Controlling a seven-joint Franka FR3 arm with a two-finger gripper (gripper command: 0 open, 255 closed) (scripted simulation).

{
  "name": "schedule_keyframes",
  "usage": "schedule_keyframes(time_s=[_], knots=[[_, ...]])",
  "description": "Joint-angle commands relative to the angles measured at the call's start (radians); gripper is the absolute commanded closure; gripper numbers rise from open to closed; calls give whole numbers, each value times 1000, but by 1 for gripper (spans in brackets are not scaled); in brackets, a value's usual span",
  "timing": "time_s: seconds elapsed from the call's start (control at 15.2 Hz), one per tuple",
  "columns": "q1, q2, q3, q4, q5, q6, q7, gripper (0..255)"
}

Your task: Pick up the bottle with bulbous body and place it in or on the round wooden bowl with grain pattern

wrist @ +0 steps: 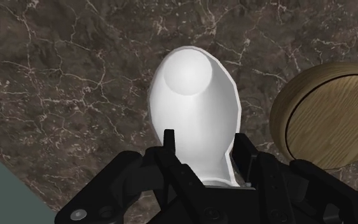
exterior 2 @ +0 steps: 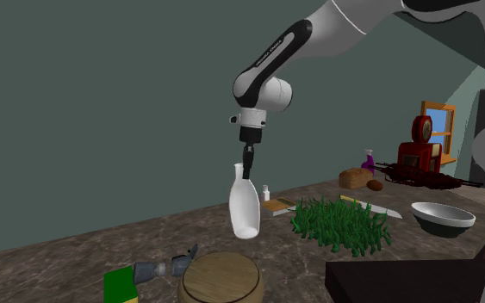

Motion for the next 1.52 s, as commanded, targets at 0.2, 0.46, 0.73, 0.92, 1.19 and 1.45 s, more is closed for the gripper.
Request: schedule_keyframes(time_s=[0.2, 0.46, 0.73, 0.92, 1.19, 1.45], knots=[[9, -31, -14, 32, -33, -55, 24, 255], [15, -55, -23, 60, -56, -99, 42, 255], [20, -75, -30, 91, -77, -145, 59, 255], [22, -88, -35, 117, -90, -180, 70, 255], [24, -102, -39, 156, -105, -228, 82, 255], [70, -163, -35, 130, -154, -242, 147, 255]])
